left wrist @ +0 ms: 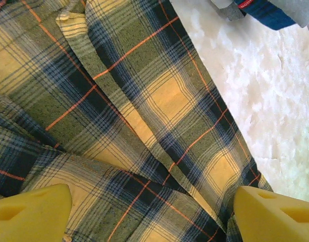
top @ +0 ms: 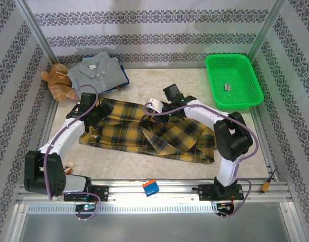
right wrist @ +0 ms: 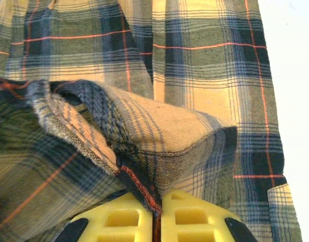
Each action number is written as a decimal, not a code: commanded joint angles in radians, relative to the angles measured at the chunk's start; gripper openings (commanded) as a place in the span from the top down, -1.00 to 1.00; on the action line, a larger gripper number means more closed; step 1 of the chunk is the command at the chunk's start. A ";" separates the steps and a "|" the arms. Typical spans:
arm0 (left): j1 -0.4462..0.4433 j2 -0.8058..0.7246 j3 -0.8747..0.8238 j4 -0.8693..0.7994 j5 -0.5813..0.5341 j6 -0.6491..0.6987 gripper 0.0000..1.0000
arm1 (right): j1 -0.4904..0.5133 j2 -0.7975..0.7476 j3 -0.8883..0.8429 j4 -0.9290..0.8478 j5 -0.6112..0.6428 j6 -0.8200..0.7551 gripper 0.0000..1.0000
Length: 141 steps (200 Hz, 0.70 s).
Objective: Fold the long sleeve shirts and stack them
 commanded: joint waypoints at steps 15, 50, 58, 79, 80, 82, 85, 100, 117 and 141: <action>-0.034 -0.042 -0.022 -0.042 -0.050 -0.030 -0.67 | -0.084 0.090 0.100 0.071 0.064 -0.002 0.63; -0.051 -0.048 -0.032 -0.050 -0.058 -0.031 -0.67 | -0.177 0.124 0.229 0.108 0.184 0.116 -0.18; -0.054 -0.046 -0.033 -0.043 -0.055 -0.032 -0.67 | -0.180 0.122 0.245 0.106 0.226 0.131 -0.27; -0.070 -0.027 -0.019 -0.035 -0.049 -0.017 -0.67 | -0.177 0.087 0.270 0.063 0.291 0.217 -0.36; -0.071 -0.025 -0.017 -0.037 -0.049 -0.015 -0.67 | -0.176 0.083 0.269 0.060 0.291 0.224 -0.36; -0.074 -0.022 -0.012 -0.038 -0.049 -0.010 -0.67 | -0.177 0.076 0.268 0.055 0.292 0.240 -0.37; -0.079 -0.017 -0.004 -0.040 -0.050 -0.002 -0.67 | -0.176 0.064 0.264 0.050 0.295 0.266 -0.38; -0.106 0.020 0.039 -0.055 -0.054 0.045 -0.68 | -0.179 -0.009 0.243 -0.010 0.291 0.413 -0.40; -0.124 0.069 0.068 -0.036 -0.029 0.078 -0.68 | -0.167 -0.111 0.209 -0.103 0.149 0.594 -0.46; -0.128 0.115 0.075 0.014 0.006 0.082 -0.68 | -0.045 -0.279 0.069 -0.191 0.134 0.741 -0.51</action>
